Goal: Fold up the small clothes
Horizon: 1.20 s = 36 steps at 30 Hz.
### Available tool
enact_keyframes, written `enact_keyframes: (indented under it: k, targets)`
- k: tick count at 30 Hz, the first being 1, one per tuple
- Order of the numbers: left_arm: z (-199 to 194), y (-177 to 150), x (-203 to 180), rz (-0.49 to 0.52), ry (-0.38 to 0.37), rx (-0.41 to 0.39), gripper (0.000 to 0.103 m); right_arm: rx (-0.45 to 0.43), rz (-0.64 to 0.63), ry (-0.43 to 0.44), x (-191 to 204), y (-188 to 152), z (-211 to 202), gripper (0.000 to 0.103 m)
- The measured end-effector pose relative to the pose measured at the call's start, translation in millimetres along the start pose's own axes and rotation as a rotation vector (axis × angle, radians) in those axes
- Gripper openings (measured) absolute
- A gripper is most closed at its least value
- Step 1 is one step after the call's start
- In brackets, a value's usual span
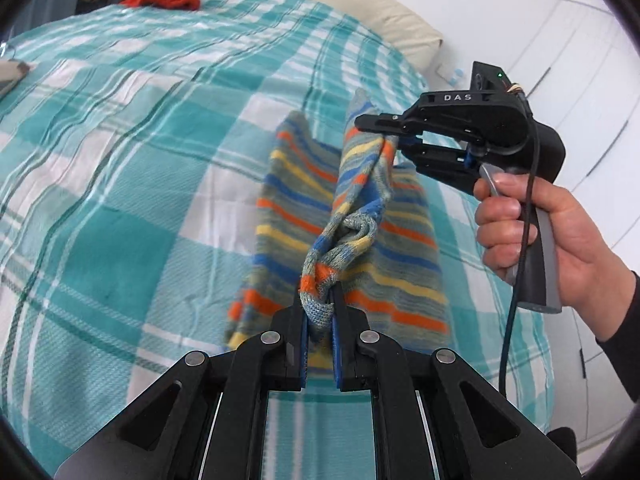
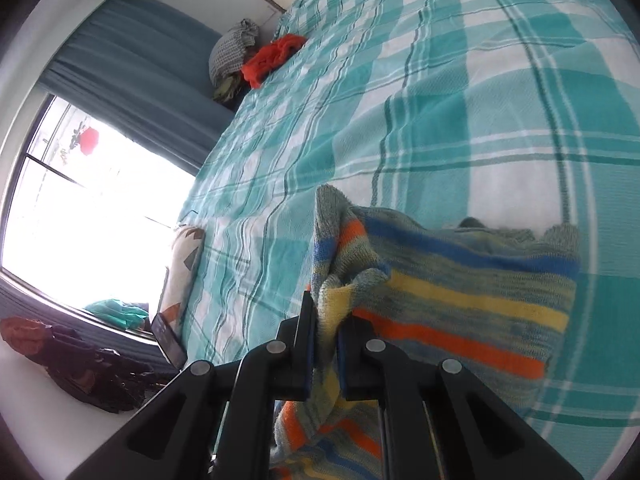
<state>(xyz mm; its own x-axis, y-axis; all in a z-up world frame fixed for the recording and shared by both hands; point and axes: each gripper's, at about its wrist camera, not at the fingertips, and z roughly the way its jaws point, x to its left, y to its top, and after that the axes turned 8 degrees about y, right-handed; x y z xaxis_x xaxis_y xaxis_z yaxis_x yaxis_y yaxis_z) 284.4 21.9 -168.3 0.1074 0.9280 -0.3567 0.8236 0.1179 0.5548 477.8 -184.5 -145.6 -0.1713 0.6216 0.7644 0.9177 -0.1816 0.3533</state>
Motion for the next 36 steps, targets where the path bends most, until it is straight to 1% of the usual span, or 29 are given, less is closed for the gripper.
enact_keyframes:
  k: [1,2,3,4,5,6,7,8,9,10,12,14,15,16,18,19,20,21,23,24,25,26,28,29,31,32,34,35,36]
  targets:
    - [4.9,-1.7,7.7,-0.014,0.007,0.027,0.01,0.009,0.002,-0.004,1.2,-1.8,13.6,0.009]
    - [10.4,-3.4,13.9,-0.026,0.023,0.061,0.013,0.017,0.006,-0.01,1.2,-3.7,26.0,0.015]
    - [12.0,-3.9,21.3,-0.036,0.038,0.088,0.021,0.021,0.013,-0.005,0.1,-6.2,36.7,0.016]
    - [8.3,-5.0,27.3,-0.048,0.042,0.097,0.026,0.023,0.026,0.003,-1.3,-8.4,44.3,0.027]
    - [1.7,-5.4,31.2,-0.057,0.045,0.092,0.032,0.019,0.044,0.015,-2.9,-10.3,47.8,0.045]
    - [-7.6,-5.3,34.3,-0.063,0.049,0.077,0.047,0.003,0.063,0.027,-3.4,-12.7,46.8,0.052]
    - [-18.4,-4.1,37.4,-0.064,0.053,0.049,0.059,-0.022,0.071,0.046,-3.0,-14.7,40.7,0.054]
    - [-28.4,-1.5,39.1,-0.057,0.051,0.018,0.062,-0.043,0.063,0.065,-1.9,-16.0,31.0,0.054]
    - [-36.6,2.4,38.3,-0.043,0.048,-0.005,0.065,-0.06,0.041,0.059,0.1,-18.0,17.7,0.054]
    - [-39.9,8.5,37.1,-0.025,0.045,-0.018,0.067,-0.074,0.0,0.027,3.5,-20.9,3.5,0.054]
    - [-38.4,21.6,28.0,0.021,0.026,-0.018,0.068,-0.07,-0.134,-0.07,14.6,-29.0,-23.4,0.054]
    - [-27.0,33.5,14.8,0.069,0.014,-0.011,0.07,-0.036,-0.286,-0.169,25.5,-45.6,-45.1,0.052]
    - [-17.1,39.2,7.4,0.095,0.017,-0.003,0.07,-0.013,-0.355,-0.202,31.1,-56.3,-52.3,0.05]
    - [-5.5,43.0,1.1,0.119,0.025,0.006,0.07,0.013,-0.411,-0.22,35.9,-67.4,-56.8,0.046]
    - [25.0,47.2,-6.5,0.149,0.073,0.057,0.069,0.059,-0.491,-0.231,43.6,-90.7,-57.1,0.045]
    - [40.3,47.0,-4.7,0.151,0.12,0.091,0.06,0.079,-0.514,-0.227,42.8,-102.5,-55.8,0.045]
    - [55.0,45.2,0.5,0.146,0.174,0.13,0.054,0.099,-0.52,-0.224,38.1,-114.1,-50.9,0.045]
    - [64.0,42.1,9.2,0.12,0.181,0.162,0.054,0.13,-0.509,-0.231,28.8,-126.0,-41.9,0.045]
    - [60.1,39.9,23.2,0.057,0.127,0.168,0.054,0.224,-0.483,-0.287,1.7,-152.5,-21.2,0.041]
    - [54.0,42.0,25.7,0.049,0.129,0.172,0.055,0.24,-0.492,-0.296,-3.9,-163.4,-19.6,0.04]
    - [44.8,44.7,26.1,0.05,0.124,0.158,0.055,0.22,-0.506,-0.291,-3.0,-167.9,-25.3,0.039]
    - [34.1,48.2,25.0,0.056,0.111,0.125,0.056,0.203,-0.498,-0.281,-0.8,-166.7,-32.6,0.039]
    - [18.2,56.8,17.9,0.077,0.073,0.071,0.067,0.161,-0.468,-0.262,5.3,-153.4,-47.4,0.038]
    - [15.0,61.4,12.8,0.089,0.055,0.063,0.07,0.127,-0.474,-0.266,9.4,-143.3,-53.7,0.038]
    - [15.6,65.3,2.3,0.12,0.034,0.082,0.071,0.073,-0.475,-0.271,15.0,-119.1,-59.6,0.038]
    - [19.1,64.3,-2.2,0.143,0.042,0.1,0.071,0.052,-0.458,-0.27,15.6,-107.1,-59.6,0.038]
    - [27.6,52.4,-4.6,0.198,0.111,0.131,0.071,0.022,-0.409,-0.279,7.5,-89.1,-51.9,0.038]
    - [33.5,42.5,-2.0,0.223,0.16,0.154,0.071,0.03,-0.375,-0.299,-1.7,-84.8,-43.6,0.039]
    - [41.3,31.8,2.2,0.243,0.205,0.189,0.071,0.063,-0.325,-0.315,-14.9,-81.8,-30.6,0.039]
